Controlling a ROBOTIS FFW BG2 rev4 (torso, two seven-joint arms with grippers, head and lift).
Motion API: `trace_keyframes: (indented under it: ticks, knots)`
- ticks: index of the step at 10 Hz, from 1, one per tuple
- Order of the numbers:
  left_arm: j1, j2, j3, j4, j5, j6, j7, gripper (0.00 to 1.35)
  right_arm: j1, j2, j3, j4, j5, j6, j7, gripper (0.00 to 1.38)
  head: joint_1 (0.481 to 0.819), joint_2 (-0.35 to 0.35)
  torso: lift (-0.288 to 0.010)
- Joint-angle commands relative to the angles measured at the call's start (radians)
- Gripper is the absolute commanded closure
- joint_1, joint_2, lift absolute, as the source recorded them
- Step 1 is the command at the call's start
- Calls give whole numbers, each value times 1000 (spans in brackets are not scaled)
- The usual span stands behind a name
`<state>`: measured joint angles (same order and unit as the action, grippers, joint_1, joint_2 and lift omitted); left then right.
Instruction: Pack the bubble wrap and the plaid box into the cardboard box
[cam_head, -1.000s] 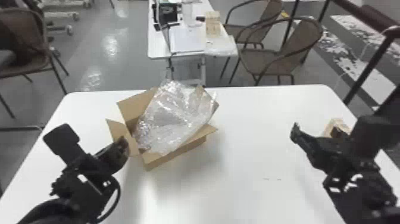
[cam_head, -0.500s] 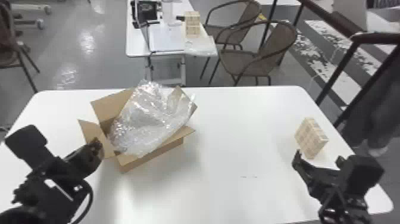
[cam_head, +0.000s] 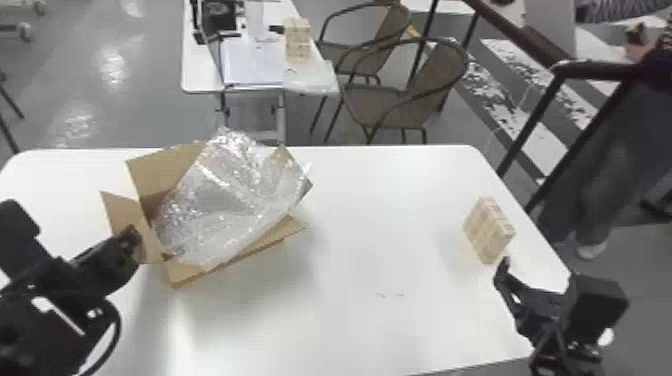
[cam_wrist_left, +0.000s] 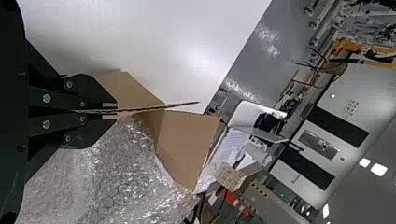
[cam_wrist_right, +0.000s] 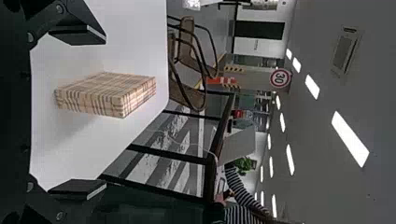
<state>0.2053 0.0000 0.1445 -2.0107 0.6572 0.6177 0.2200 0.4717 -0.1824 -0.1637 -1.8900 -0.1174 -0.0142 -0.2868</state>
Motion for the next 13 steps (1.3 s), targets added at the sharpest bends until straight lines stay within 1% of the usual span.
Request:
trace_keyframes:
  ticks: [1,2,3,4,5,7,9,10,12,13]
  knots:
    - [-7,-3,-2,3,-4,2,-4,1222,-25,-3,-40,48,-13,-26,5,200,695,-192,-100]
    - [-6,-3,-2,3,-4,5,-4,1222,-68,-23,-69,98,-30,-39,104,200,695,-212,-100]
    - [-11,-3,-2,3,-5,5,-4,1222,-111,-54,-79,143,-51,-39,167,200,695,-215,-100]
    - [-12,-3,-3,4,-7,7,-7,1222,-142,-71,-79,172,-59,-39,167,200,695,-217,-100]
    - [-12,-3,-3,6,-7,7,-7,1222,-177,-75,-85,207,-64,-41,179,200,695,-228,-100]
    - [-12,-3,-3,7,-7,7,-10,1222,-231,-78,-117,282,-87,-38,238,200,695,-238,-100]
    - [-12,-3,-2,9,-7,4,-14,1222,-278,-95,-135,367,-133,-27,334,200,695,-253,-100]
    - [-12,-3,-2,9,-7,2,-18,1222,-300,-100,-134,402,-137,-27,377,200,695,-256,-100]
    - [-12,-3,-3,12,-7,-3,-21,1222,-364,-94,-125,489,-146,-27,492,200,695,-249,-100]
    - [-12,-3,-3,13,-7,-4,-24,1222,-390,-94,-117,523,-151,-21,531,200,695,-236,-100]
